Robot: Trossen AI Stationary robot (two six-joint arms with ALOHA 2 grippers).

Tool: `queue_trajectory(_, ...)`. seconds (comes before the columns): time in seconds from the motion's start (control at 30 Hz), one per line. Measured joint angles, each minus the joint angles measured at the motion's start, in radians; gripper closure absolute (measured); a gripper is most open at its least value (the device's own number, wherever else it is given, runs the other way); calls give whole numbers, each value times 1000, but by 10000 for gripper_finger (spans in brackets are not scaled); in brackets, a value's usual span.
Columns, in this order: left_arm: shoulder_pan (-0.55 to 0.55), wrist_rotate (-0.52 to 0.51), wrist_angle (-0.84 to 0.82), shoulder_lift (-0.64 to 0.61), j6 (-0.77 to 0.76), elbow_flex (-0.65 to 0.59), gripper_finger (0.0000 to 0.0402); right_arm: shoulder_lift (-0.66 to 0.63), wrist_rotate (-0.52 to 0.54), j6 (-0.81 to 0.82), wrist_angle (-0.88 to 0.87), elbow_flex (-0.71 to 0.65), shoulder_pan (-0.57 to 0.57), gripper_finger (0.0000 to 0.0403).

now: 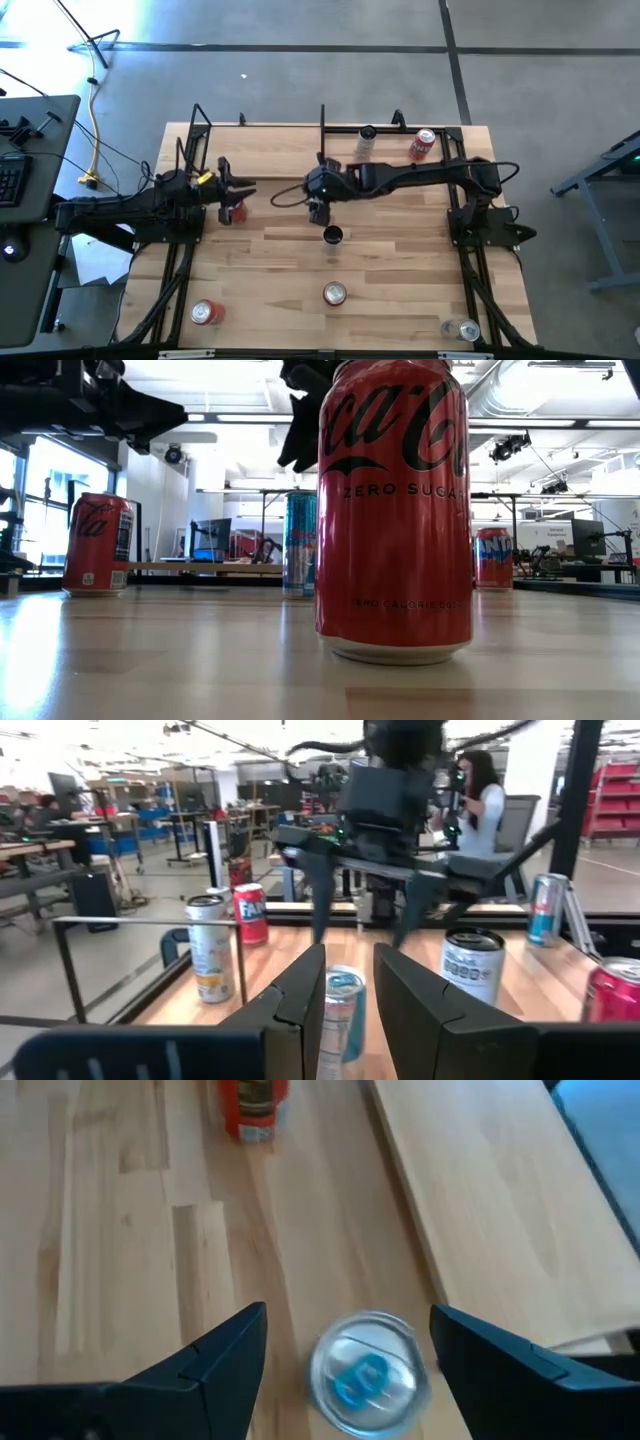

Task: Place canned beverage on shelf
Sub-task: Put the top blue soda can on the shelf

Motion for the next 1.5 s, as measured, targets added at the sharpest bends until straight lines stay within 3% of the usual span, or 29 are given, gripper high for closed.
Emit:
queue_trajectory(0.13,-20,0,1,0,2,0,323,0,-78,37,-38,4,-29,131)
queue_trajectory(0.47,-48,-24,2,0,19,0,323,14,-56,57,-86,1,-42,92)
queue_trajectory(0.9,-64,-26,-4,0,20,0,323,85,-60,-20,-62,1,-42,92)
queue_trajectory(1.0,-63,-26,-4,0,20,0,323,85,-53,15,-50,1,-42,107)
queue_trajectory(1.2,-63,-26,-6,0,20,0,323,85,-53,24,-55,1,-42,182)
queue_trajectory(1.5,-63,-46,-9,0,51,0,323,86,-85,19,-59,73,-30,182)
